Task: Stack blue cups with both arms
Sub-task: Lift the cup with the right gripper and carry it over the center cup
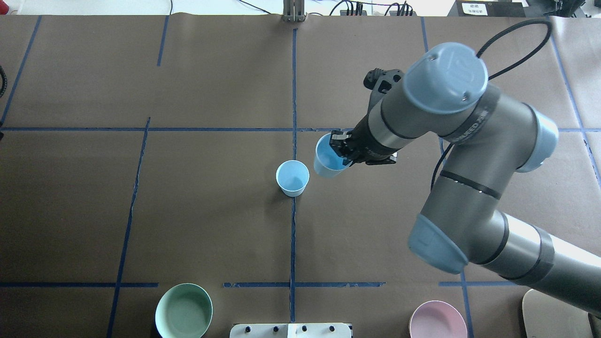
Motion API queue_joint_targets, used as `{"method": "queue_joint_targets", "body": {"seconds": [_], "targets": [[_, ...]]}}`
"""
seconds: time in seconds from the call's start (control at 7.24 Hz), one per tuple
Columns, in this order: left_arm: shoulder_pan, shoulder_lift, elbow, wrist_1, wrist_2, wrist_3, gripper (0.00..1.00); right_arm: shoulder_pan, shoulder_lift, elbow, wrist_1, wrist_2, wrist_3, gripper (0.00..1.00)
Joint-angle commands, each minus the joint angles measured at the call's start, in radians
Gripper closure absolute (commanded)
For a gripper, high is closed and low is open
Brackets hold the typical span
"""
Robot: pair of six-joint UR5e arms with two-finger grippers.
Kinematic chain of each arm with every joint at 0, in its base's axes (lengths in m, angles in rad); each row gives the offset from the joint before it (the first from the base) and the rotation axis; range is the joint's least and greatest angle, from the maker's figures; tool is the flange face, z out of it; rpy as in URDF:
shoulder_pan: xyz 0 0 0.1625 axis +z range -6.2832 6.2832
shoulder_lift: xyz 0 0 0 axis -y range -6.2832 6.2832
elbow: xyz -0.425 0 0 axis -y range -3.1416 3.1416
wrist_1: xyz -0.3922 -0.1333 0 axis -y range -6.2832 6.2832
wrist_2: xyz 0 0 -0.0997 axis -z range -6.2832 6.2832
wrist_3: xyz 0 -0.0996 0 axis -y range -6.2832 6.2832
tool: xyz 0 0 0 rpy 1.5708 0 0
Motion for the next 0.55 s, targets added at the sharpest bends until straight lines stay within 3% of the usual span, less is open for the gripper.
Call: {"method": "queue_joint_targets", "body": {"seconds": [0.0, 0.41], "targets": [[-0.013, 0.005, 0.010, -0.002, -0.003, 0.019, 0.00, -0.021, 0.095, -0.112, 0.002, -0.031, 0.006, 1.00], [-0.013, 0.006, 0.011, -0.002, -0.003, 0.018, 0.00, -0.020, 0.094, -0.123, -0.001, -0.046, 0.003, 1.00]]}}
